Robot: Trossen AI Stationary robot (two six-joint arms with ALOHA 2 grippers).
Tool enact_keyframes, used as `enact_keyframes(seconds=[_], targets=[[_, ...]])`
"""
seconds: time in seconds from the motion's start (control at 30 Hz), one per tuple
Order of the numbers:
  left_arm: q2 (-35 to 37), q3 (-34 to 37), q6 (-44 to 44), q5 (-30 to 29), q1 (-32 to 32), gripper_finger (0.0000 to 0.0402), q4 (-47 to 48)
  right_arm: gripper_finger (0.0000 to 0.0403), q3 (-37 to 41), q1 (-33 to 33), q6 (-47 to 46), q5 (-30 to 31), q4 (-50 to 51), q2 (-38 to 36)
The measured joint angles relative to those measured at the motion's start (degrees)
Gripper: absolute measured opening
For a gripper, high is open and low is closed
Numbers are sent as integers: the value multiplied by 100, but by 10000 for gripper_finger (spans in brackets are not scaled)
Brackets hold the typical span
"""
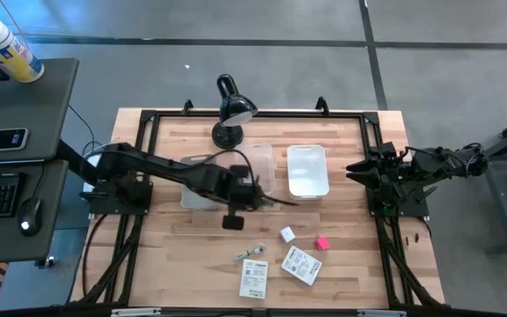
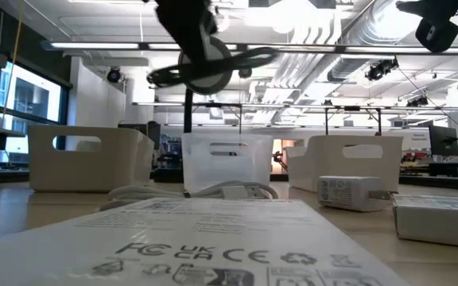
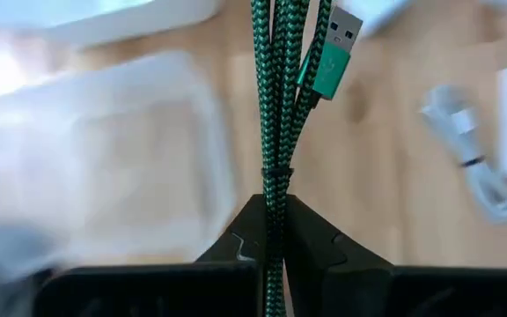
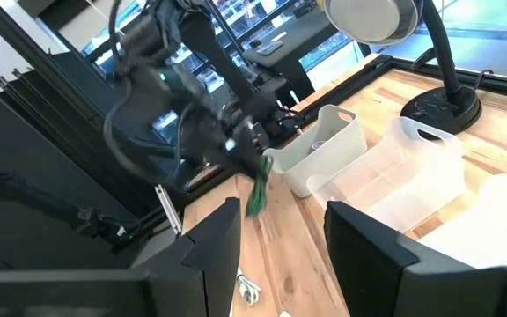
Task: Pick and place items into bin
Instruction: Put the green charger cable into the gray bin
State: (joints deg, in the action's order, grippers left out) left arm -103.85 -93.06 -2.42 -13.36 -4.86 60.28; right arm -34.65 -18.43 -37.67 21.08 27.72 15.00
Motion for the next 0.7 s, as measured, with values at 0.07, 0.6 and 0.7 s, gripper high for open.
enact_keyframes(seconds=[0.07,0.6,0.7], targets=[[174,0,-198,-318,0,4,417,155,0,0,1,0,-1,0],[1053,41,-1767,-1804,2,4,2506,155,0,2,11,-34,138,0],[1245,336,-2162,-1863,2,4,2482,155,0,0,11,-63,168,0]])
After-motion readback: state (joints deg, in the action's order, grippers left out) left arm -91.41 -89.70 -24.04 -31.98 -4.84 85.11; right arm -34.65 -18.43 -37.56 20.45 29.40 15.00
